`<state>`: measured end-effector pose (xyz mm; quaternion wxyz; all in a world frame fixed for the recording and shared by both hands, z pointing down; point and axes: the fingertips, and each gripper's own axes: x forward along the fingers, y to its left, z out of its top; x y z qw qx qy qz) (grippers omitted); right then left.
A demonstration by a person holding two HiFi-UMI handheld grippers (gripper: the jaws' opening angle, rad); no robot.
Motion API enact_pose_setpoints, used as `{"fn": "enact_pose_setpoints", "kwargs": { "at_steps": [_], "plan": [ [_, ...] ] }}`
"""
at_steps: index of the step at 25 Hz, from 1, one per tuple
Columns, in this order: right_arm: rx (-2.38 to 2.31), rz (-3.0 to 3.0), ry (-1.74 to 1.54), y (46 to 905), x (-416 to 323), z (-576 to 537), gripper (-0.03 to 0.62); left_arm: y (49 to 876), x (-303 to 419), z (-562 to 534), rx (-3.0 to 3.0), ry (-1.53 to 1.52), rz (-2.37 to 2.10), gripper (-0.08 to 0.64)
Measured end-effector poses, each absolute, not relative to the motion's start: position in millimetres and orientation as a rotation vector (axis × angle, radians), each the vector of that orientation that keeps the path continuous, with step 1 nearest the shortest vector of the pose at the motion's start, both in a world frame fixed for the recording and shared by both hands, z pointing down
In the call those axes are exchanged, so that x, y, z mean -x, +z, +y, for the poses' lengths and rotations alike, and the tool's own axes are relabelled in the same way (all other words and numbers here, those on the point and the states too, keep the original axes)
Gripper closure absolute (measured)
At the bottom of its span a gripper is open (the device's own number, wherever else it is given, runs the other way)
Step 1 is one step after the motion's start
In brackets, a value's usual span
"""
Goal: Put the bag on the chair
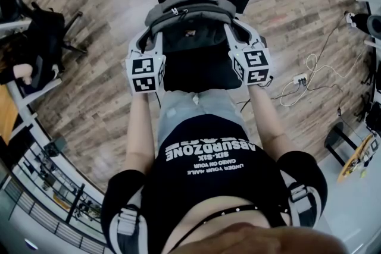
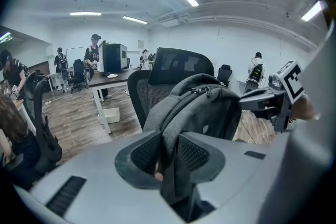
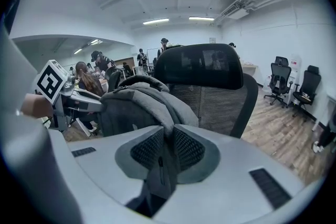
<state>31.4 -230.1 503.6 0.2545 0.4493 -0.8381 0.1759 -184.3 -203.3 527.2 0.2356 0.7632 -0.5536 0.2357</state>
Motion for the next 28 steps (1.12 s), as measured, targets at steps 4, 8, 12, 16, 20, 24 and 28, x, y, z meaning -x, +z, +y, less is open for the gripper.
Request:
{"fn": "enact_pose_setpoints", "kwargs": {
  "at_steps": [4,8,12,16,20,24,28],
  "plan": [
    [-1.218,-2.267,0.488,509,-32,-231,0.522,531,183,-204,-2.088,0.661,-1.513,0.457],
    [-1.211,-2.259,0.482,515,-30,-231,0.522,538,185,-204,-2.079,0.667,-1.513,0.458],
    [-1.203,-2.251,0.48,523,-28,-232,0.522,549,187,-203,-2.063,0.677,-1.511,0.457],
    [-1.198,-2.242,0.481,526,-26,-234,0.522,553,189,-205,-2.054,0.679,-1.51,0.459],
    [-1.196,-2.241,0.481,527,-28,-234,0.522,554,188,-206,-2.052,0.682,-1.515,0.457],
    [-1.191,-2.234,0.485,531,-30,-233,0.522,558,186,-204,-2.049,0.69,-1.509,0.457],
    [-1.184,-2.225,0.486,535,-29,-233,0.522,561,186,-204,-2.04,0.695,-1.508,0.459]
  ]
}}
